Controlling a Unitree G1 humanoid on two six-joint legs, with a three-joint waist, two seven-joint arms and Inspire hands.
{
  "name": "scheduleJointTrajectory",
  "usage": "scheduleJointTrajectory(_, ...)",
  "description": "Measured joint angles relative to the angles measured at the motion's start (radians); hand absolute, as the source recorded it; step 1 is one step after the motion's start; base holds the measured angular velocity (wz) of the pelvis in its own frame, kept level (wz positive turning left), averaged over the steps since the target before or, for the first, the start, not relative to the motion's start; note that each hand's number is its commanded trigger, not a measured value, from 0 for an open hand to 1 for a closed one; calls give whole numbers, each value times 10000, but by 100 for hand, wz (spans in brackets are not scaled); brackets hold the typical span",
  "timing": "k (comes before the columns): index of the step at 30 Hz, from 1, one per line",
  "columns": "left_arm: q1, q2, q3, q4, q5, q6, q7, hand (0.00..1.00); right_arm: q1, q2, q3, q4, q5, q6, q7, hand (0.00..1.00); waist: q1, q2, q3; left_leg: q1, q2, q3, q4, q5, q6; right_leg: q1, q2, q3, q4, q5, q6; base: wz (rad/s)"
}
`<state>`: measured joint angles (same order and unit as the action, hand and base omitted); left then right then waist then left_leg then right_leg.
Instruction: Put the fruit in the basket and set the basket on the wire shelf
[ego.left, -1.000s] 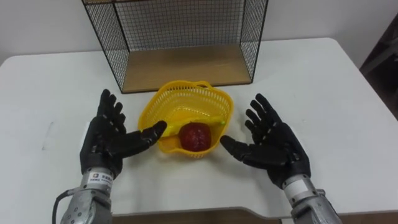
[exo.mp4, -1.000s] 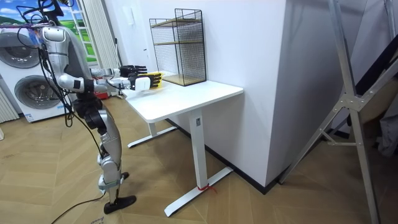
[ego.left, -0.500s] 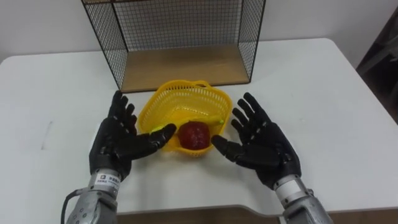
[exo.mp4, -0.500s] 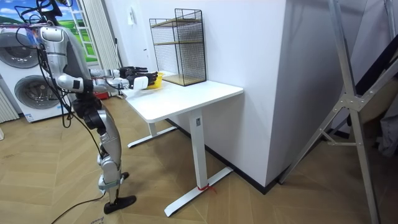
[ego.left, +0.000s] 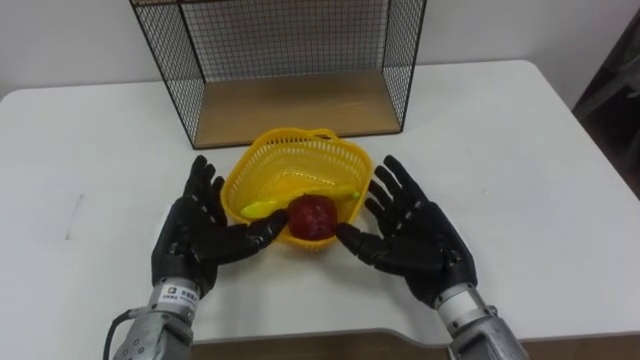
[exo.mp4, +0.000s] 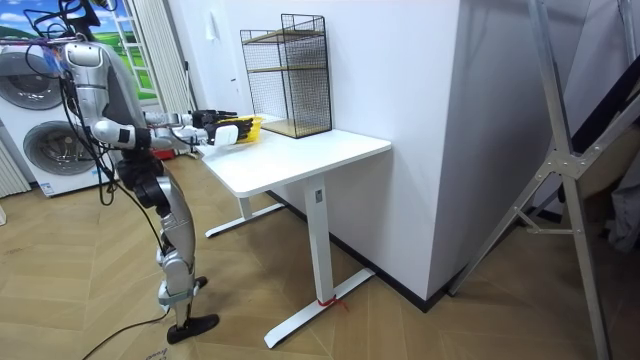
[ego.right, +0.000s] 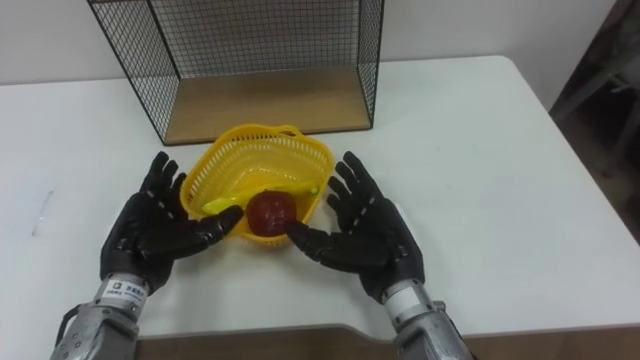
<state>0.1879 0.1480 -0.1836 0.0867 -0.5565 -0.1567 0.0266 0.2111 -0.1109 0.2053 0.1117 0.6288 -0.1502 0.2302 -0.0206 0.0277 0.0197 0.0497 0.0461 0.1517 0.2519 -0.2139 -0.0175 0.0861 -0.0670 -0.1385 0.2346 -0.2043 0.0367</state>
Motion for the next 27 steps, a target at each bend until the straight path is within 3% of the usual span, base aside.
scheduleJointTrajectory(20, -2, -11, -392, 307, 16, 39, 0, 0, -55, -12, 250, 212, -54, 2, -16, 0, -21, -52, -13, -34, 2, 2, 56, 0, 0, -29, -1, -6, 30, 1, -2, 0)
scheduleJointTrajectory(27, -14, 7, -625, 307, 24, 38, 0, 0, -333, -16, 306, 213, -107, 2, -472, 0, -18, -36, -14, -56, 6, -4, 85, 0, 0, -38, 0, -15, 35, 5, -8, 0)
